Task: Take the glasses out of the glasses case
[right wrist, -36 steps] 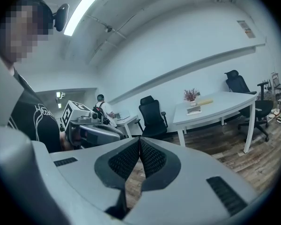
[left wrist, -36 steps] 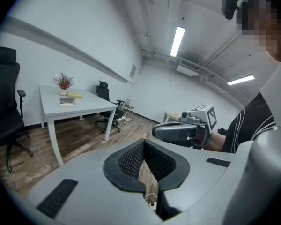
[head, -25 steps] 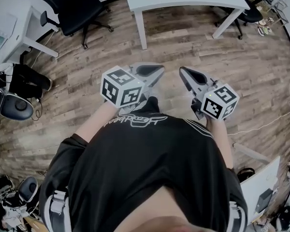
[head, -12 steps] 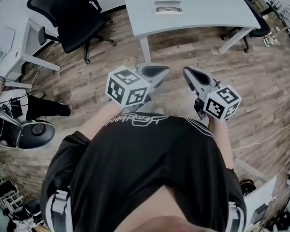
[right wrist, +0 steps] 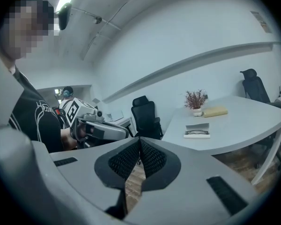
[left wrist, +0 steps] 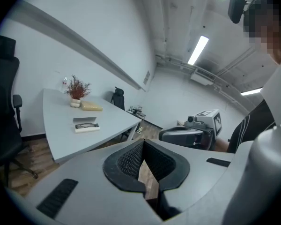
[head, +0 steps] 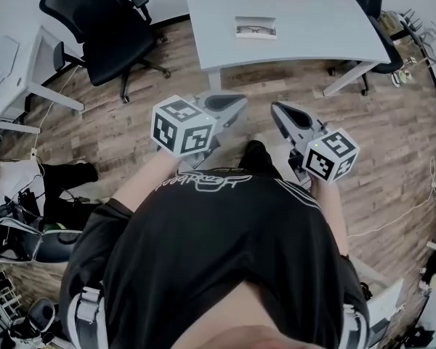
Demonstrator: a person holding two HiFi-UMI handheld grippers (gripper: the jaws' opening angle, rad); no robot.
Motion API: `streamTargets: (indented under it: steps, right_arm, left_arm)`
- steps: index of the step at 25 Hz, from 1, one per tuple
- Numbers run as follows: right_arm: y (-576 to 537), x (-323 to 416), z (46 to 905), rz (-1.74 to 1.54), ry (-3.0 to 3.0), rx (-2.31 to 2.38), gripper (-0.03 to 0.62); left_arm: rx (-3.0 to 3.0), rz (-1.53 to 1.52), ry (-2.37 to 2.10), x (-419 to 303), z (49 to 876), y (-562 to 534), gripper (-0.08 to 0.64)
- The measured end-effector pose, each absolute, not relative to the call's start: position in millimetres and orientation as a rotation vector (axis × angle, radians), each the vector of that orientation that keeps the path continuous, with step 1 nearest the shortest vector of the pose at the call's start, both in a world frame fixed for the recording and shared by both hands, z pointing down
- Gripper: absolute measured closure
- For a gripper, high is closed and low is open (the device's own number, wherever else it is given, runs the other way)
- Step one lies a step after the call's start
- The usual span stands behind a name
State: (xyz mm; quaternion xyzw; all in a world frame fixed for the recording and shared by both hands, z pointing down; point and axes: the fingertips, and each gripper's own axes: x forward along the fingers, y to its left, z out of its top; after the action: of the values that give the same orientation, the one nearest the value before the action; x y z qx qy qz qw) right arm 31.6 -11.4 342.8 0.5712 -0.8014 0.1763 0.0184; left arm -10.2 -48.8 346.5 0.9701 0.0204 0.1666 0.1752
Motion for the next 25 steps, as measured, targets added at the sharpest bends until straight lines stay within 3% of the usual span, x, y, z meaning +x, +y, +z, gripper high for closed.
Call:
streamTargets:
  steps: [25]
  right_arm:
    - [-184.5,158.7,366.2,0.745,-2.624,1.517,0.583]
  left_arm:
    - [2.647,0.490,-0.139,119.5,376.6,-205.7,0.552]
